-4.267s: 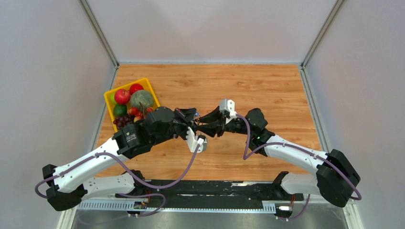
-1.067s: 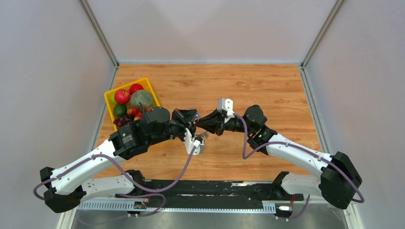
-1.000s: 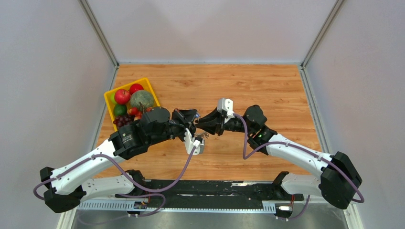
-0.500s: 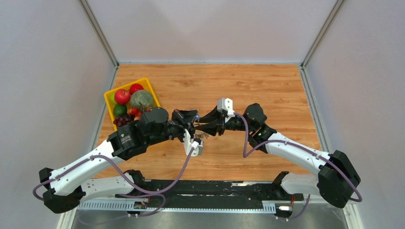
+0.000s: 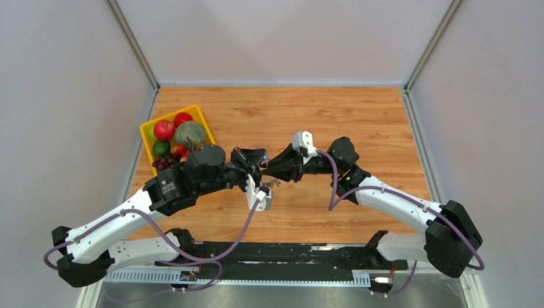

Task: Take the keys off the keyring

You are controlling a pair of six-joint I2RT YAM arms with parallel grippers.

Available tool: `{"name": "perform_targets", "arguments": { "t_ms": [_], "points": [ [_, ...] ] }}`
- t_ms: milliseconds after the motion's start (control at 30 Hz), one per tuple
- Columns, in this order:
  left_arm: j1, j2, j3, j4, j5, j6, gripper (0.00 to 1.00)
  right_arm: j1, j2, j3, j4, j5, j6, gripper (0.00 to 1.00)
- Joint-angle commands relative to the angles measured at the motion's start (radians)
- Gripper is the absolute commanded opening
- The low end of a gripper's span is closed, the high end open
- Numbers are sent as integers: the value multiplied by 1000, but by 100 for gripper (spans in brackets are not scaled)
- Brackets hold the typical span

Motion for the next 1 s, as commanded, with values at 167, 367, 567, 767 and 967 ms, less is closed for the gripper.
{"name": "perform_targets", "arguments": {
  "t_ms": [167,367,567,767,967],
  "points": [
    [4,-20,7,49,21,-2,0,-5,7,30,61,-62,25,23],
    [4,-22,9,51,23,-3,0,-5,10,33,60,-69,28,25],
    [4,-26,8,50,23,-4,0,-5,14,31,59,-68,27,27],
    [4,-25,8,51,23,-3,0,-5,20,32,59,-66,28,26],
    [4,-28,8,49,23,-4,0,-5,22,34,61,-63,31,15]
  ]
}}
